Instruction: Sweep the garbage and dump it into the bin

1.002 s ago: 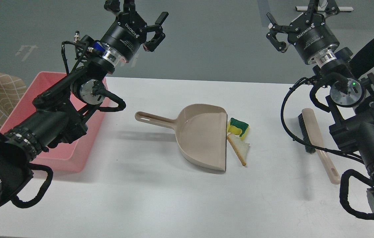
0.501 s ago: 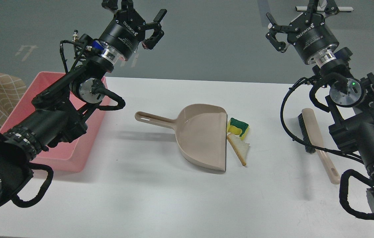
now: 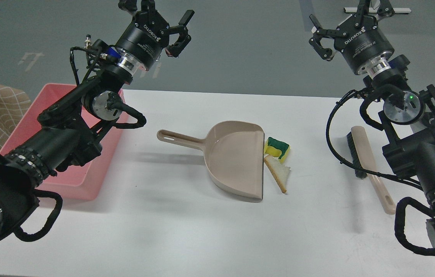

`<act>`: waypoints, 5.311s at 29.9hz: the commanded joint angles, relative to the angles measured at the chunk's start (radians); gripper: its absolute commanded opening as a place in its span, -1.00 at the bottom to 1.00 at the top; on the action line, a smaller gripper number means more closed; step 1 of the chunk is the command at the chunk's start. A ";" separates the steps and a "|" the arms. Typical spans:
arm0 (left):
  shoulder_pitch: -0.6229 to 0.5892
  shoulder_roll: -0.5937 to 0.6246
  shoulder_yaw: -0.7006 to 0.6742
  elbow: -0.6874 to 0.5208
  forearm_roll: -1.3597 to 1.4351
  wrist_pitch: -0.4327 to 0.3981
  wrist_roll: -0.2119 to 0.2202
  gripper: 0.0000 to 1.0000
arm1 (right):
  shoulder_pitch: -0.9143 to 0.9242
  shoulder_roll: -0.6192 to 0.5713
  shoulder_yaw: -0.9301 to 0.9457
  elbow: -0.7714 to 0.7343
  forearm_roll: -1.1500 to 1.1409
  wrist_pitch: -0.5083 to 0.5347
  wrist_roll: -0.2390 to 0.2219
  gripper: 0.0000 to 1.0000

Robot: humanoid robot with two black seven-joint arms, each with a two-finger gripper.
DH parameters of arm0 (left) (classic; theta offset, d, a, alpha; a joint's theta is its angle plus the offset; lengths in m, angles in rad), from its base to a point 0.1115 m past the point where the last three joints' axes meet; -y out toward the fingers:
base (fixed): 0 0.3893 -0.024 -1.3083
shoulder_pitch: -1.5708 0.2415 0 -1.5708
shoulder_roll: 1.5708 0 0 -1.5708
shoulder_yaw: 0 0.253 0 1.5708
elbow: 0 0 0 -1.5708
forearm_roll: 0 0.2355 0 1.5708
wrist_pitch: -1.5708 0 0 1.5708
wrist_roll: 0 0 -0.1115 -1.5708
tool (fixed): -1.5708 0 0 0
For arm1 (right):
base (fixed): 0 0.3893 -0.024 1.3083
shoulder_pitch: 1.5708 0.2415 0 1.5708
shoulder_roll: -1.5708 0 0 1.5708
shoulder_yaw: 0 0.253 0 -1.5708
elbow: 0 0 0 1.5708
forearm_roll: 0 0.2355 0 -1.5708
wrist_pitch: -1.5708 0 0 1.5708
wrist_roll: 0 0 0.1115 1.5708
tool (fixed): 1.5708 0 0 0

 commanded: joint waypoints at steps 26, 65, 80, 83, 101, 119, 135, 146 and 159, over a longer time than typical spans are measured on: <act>0.002 0.002 0.008 -0.012 0.009 0.001 -0.004 0.96 | 0.000 0.000 -0.002 0.003 0.000 0.000 -0.002 1.00; 0.250 0.265 0.021 -0.638 0.374 0.582 -0.017 0.96 | -0.008 -0.005 -0.002 -0.002 -0.002 0.000 -0.008 1.00; 0.515 0.353 0.018 -0.824 0.553 0.792 -0.017 0.96 | -0.041 -0.005 -0.008 0.003 0.000 0.000 -0.009 1.00; 0.567 0.351 0.017 -0.845 0.610 0.837 -0.017 0.96 | -0.049 -0.005 -0.011 0.005 0.000 0.000 -0.011 1.00; 0.796 0.307 0.032 -0.976 0.725 0.977 -0.017 0.96 | -0.092 -0.023 -0.012 0.003 0.002 0.000 -0.009 1.00; 0.781 0.256 0.184 -0.879 0.794 0.977 -0.017 0.96 | -0.098 -0.023 -0.012 0.005 0.002 0.000 -0.009 1.00; 0.736 0.066 0.192 -0.545 0.794 0.977 -0.017 0.95 | -0.098 -0.021 -0.012 0.005 0.002 0.000 -0.009 1.00; 0.667 0.011 0.193 -0.427 0.794 0.977 -0.017 0.95 | -0.100 -0.021 -0.014 0.005 0.002 0.000 -0.009 1.00; 0.591 -0.029 0.196 -0.290 0.794 0.977 -0.017 0.95 | -0.104 -0.020 -0.012 0.009 0.002 0.000 -0.009 1.00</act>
